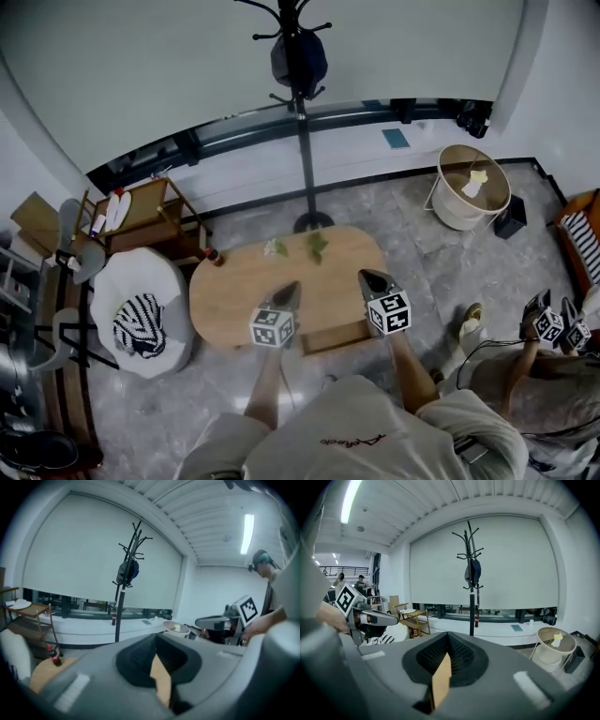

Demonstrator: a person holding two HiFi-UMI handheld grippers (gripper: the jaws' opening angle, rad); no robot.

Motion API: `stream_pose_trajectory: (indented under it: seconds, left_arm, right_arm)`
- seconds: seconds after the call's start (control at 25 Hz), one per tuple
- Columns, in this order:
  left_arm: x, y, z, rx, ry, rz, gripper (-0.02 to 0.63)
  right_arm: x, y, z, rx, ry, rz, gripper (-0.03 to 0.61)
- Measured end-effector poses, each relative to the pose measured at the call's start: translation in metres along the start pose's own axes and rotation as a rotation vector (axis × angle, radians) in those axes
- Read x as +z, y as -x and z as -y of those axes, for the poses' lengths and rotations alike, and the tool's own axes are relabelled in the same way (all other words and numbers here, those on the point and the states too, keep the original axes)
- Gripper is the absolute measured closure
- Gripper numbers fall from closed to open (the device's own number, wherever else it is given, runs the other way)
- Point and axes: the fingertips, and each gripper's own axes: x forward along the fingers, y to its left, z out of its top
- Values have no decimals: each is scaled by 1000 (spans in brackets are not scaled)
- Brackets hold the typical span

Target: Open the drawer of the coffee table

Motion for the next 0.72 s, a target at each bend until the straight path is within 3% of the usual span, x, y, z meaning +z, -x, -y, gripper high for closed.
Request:
stream_pose_trajectory:
  seconds: [0.36,0.72]
  left_arm:
    - [70,7,22,1,-110,74,614]
    - [97,12,38,46,-110,118,614]
  right_arm:
    - [60,27,4,-12,34,108,575]
    - [87,35,-4,57,81,142,575]
